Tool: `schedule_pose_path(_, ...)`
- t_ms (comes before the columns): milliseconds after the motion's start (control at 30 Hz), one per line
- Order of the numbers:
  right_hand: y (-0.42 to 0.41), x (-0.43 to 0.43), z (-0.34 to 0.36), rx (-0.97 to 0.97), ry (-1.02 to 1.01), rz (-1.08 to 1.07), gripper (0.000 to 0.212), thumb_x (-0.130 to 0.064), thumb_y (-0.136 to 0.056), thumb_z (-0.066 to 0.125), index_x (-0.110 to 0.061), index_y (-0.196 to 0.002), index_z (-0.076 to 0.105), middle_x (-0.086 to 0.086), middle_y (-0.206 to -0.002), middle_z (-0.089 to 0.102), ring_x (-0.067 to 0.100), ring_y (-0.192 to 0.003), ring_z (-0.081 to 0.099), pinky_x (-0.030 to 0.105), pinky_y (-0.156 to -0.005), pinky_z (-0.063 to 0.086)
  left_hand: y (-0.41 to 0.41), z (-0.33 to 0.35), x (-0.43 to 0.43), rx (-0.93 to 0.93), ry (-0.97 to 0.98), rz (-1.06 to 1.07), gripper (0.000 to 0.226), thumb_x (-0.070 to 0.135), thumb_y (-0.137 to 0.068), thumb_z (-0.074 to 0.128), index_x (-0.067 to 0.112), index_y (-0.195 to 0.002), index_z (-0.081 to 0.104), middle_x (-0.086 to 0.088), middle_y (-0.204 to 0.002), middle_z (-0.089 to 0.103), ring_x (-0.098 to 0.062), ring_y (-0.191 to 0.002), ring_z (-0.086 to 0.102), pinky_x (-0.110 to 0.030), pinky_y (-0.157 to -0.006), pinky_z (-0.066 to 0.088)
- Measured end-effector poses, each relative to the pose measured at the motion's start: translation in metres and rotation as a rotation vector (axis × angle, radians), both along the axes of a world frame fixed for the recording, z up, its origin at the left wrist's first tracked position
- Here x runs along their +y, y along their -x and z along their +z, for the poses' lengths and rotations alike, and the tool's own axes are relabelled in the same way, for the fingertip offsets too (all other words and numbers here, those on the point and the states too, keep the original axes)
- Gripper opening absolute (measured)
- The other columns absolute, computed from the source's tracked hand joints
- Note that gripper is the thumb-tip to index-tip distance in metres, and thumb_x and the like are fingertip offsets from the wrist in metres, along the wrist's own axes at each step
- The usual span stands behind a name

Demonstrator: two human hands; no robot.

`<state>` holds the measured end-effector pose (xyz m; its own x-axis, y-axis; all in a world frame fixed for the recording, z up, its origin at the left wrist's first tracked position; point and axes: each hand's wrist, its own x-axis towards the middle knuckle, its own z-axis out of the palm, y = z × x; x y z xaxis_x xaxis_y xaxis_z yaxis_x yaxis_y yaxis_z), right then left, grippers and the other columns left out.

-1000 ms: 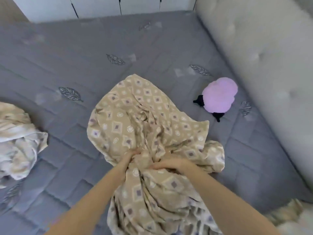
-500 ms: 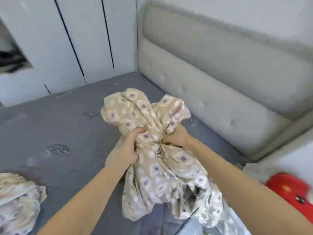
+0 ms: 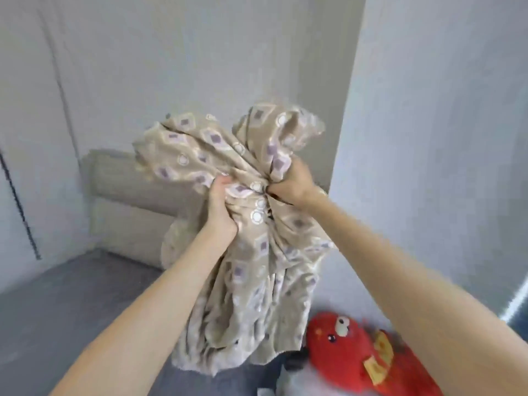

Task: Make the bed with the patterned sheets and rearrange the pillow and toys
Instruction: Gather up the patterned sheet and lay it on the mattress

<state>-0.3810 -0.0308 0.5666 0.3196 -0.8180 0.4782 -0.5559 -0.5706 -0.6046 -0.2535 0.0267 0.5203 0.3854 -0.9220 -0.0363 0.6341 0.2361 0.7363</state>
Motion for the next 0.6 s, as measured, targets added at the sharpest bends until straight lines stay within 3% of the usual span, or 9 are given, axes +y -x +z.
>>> schedule_pose_path(133, 0.099, -0.024, 0.053, 0.018, 0.126, -0.173, 0.028, -0.007, -0.064, 0.065, -0.003, -0.091, 0.059, 0.014, -0.09, 0.066, 0.03, -0.089, 0.062, 0.042, -0.073, 0.052, 0.097, 0.047, -0.052, 0.007, 0.115, -0.109, 0.024, 0.034, -0.075, 0.056, 0.013, -0.068, 0.064, -0.005, -0.063, 0.064, -0.021, -0.053, 0.063, -0.024, -0.056, 0.053)
schedule_pose_path(233, 0.164, -0.043, 0.069, 0.049, 0.215, -0.276, 0.036, -0.006, -0.066, 0.064, -0.006, -0.102, 0.058, 0.008, -0.085, 0.06, 0.029, -0.088, 0.059, 0.035, -0.067, 0.047, 0.166, 0.063, -0.084, 0.009, 0.155, -0.18, 0.026, 0.036, -0.078, 0.053, 0.013, -0.081, 0.065, -0.007, -0.072, 0.065, -0.024, -0.066, 0.064, -0.03, -0.072, 0.054)
schedule_pose_path(300, 0.203, -0.054, 0.065, 0.117, 0.238, -0.337, 0.043, -0.007, -0.068, 0.062, -0.011, -0.11, 0.057, 0.002, -0.082, 0.055, 0.029, -0.09, 0.058, 0.033, -0.065, 0.042, 0.205, 0.057, -0.104, 0.034, 0.157, -0.231, 0.025, 0.035, -0.08, 0.051, 0.014, -0.082, 0.064, -0.006, -0.074, 0.065, -0.023, -0.066, 0.064, -0.028, -0.069, 0.053)
schedule_pose_path(467, 0.288, -0.098, 0.008, 0.323, 0.127, -0.39, 0.044, -0.011, -0.073, 0.059, -0.015, -0.116, 0.053, 0.01, -0.103, 0.063, 0.033, -0.098, 0.058, 0.036, -0.075, 0.048, 0.284, -0.021, -0.153, 0.082, 0.073, -0.482, 0.035, 0.033, -0.083, 0.045, 0.008, -0.09, 0.067, -0.012, -0.082, 0.069, -0.026, -0.076, 0.068, -0.033, -0.08, 0.053)
schedule_pose_path(600, 0.343, -0.134, -0.077, 0.544, -0.13, -0.428, 0.044, -0.018, -0.081, 0.06, -0.01, -0.122, 0.047, 0.016, -0.114, 0.059, 0.036, -0.106, 0.056, 0.037, -0.08, 0.047, 0.319, -0.107, -0.176, -0.113, -0.243, -0.711, 0.031, 0.032, -0.09, 0.045, 0.01, -0.098, 0.065, -0.011, -0.086, 0.07, -0.024, -0.079, 0.067, -0.031, -0.071, 0.05)
